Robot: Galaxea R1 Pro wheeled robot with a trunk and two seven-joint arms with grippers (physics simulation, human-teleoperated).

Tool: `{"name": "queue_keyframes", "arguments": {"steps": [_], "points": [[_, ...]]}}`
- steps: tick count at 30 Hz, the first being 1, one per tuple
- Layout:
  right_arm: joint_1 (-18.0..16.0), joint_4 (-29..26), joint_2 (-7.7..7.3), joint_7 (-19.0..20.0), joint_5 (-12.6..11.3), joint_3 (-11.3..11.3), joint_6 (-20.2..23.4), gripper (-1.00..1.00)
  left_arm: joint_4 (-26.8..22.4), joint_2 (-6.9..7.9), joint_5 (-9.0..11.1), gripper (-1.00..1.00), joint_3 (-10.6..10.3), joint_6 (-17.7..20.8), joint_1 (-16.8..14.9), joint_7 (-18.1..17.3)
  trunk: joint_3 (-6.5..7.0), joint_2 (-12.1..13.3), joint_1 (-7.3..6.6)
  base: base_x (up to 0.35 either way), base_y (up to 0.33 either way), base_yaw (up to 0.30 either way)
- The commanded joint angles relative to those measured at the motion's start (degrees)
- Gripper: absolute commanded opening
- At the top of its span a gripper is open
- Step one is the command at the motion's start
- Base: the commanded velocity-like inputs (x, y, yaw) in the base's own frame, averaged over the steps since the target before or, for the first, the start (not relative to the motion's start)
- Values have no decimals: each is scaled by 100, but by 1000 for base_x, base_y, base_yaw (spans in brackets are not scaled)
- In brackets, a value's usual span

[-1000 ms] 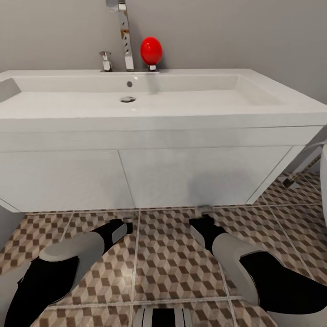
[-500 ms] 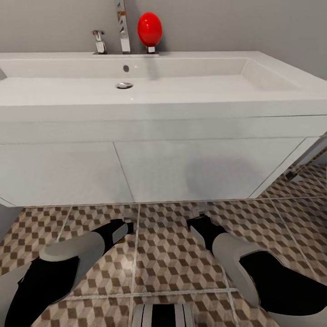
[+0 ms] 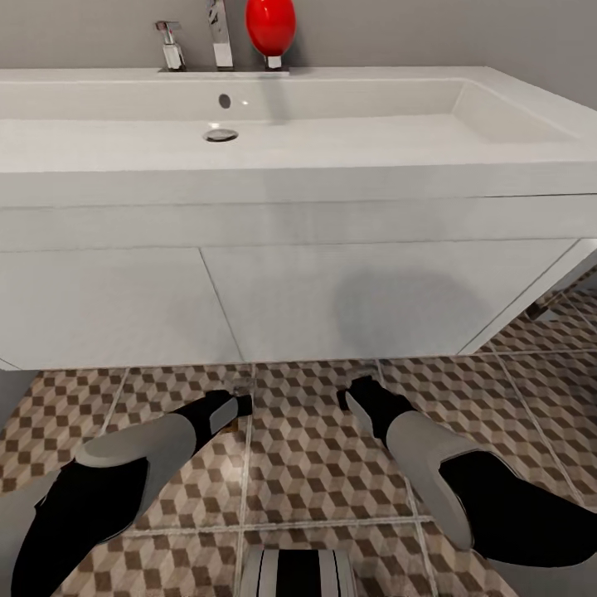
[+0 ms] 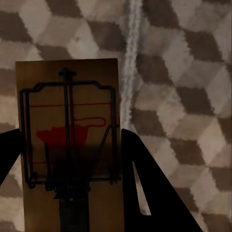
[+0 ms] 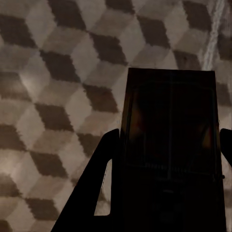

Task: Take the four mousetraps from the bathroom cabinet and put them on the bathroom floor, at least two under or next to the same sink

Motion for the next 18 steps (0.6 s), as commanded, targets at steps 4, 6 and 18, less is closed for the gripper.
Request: {"name": "queue_keyframes", "arguments": {"steps": [4, 6, 18], "points": [[2, -38, 16, 6, -3, -92, -34, -100, 0, -7, -23, -100, 1, -15, -14, -5, 0, 0, 0, 2, 0, 0], [5, -42, 16, 6, -3, -100, -37, -100, 4, 20, -25, -100, 1, -12, -15, -5, 0, 0, 0, 95, 0, 0], [7, -2, 16, 6, -3, -104, -31, -100, 8, 27, -26, -100, -6, -10, -16, 19, 0, 0, 0, 112, 0, 0]]}}
